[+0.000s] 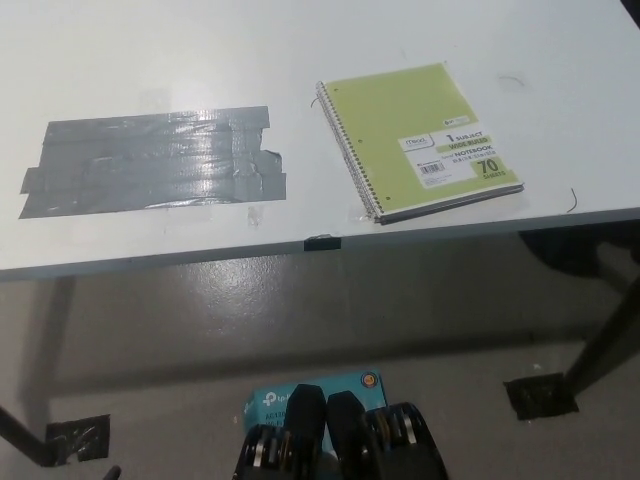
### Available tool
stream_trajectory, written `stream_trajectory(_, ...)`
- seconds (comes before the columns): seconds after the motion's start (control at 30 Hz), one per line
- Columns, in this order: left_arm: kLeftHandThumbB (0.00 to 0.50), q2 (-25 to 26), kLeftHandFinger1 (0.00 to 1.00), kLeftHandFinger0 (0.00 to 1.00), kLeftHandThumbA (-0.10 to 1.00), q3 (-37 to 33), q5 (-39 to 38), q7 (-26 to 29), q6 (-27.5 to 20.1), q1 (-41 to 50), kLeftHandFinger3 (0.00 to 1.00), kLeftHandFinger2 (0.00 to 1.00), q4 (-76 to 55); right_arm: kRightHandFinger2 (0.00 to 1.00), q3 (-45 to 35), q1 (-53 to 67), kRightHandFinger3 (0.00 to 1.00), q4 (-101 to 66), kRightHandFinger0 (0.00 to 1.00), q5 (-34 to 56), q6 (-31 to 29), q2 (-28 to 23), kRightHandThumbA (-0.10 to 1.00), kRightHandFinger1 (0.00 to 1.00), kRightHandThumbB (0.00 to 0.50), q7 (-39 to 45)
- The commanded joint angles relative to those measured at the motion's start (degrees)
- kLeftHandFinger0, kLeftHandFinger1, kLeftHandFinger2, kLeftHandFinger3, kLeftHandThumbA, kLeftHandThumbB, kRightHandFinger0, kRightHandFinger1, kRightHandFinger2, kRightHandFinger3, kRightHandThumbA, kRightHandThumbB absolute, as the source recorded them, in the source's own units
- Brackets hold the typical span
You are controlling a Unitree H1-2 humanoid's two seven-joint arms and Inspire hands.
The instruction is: The robot uses its right hand to align two notebooks stacked together until they are fully overlapped
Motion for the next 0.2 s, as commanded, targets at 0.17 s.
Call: stream_trajectory(0.17,0.500,1.98,0.48,0.42,1.00,0.66,0.40,0.24,-0.11,-0.33,1.00,0.65,-1.61,1.00,0.69,-0.55,1.00,-1.19,1.00,0.70,0.34,-2.46,0.81,1.00,0.175,-0.67)
